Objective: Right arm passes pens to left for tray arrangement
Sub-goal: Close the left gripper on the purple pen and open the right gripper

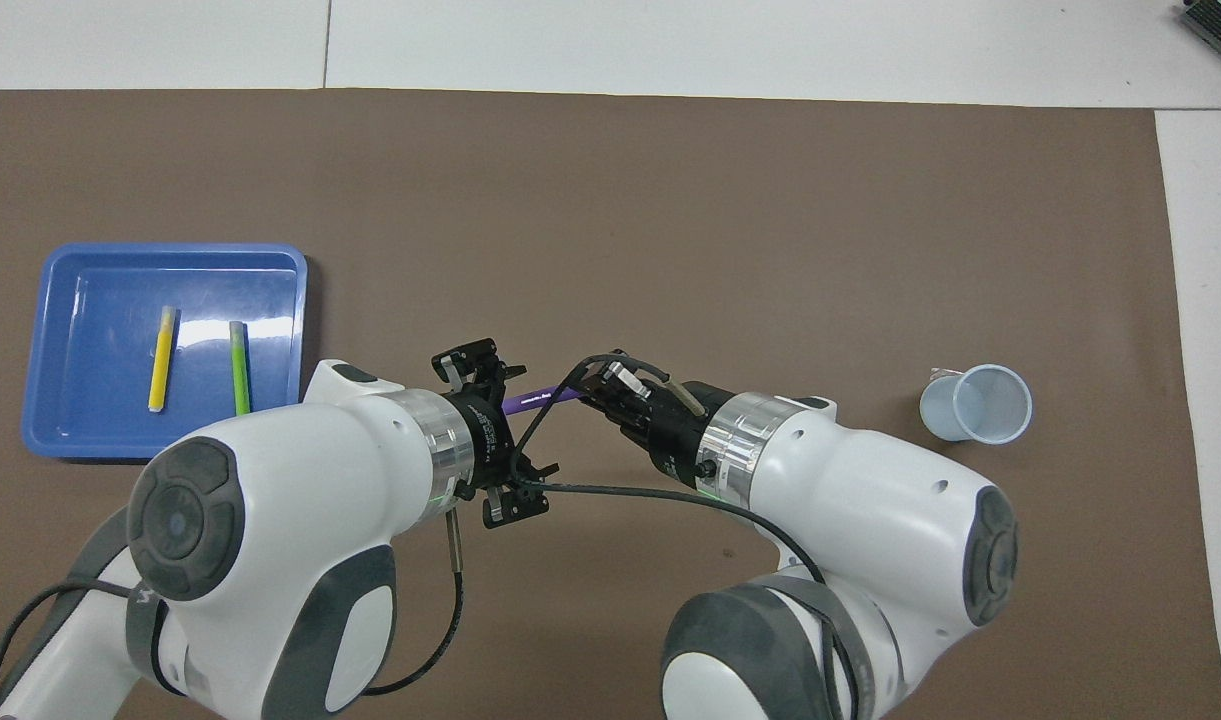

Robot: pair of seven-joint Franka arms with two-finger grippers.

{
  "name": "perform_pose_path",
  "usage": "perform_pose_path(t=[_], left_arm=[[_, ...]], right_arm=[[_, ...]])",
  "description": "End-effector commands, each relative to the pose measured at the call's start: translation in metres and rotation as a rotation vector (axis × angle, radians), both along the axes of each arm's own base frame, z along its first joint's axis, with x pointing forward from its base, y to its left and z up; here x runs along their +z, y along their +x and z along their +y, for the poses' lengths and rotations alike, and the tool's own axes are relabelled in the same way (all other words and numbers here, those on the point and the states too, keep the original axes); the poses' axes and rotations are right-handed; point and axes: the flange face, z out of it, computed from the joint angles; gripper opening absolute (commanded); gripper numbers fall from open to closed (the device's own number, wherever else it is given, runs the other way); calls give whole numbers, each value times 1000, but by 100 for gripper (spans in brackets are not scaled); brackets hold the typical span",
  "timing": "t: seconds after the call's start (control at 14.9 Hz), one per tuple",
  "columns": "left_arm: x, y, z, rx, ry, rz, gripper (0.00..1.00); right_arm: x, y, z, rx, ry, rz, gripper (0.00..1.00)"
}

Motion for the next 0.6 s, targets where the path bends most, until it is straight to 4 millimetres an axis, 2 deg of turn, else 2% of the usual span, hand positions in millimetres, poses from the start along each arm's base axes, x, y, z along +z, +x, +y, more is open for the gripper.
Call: perform_pose_path(t=[0.0,0.54], left_arm=[[-6,-10,5,36,0,-45,95],[-14,-10,-3,42,-26,-99,91]], right_arm=[[1,1,-1,-17,21,-5,0],[1,2,-3,-20,21,-3,0]])
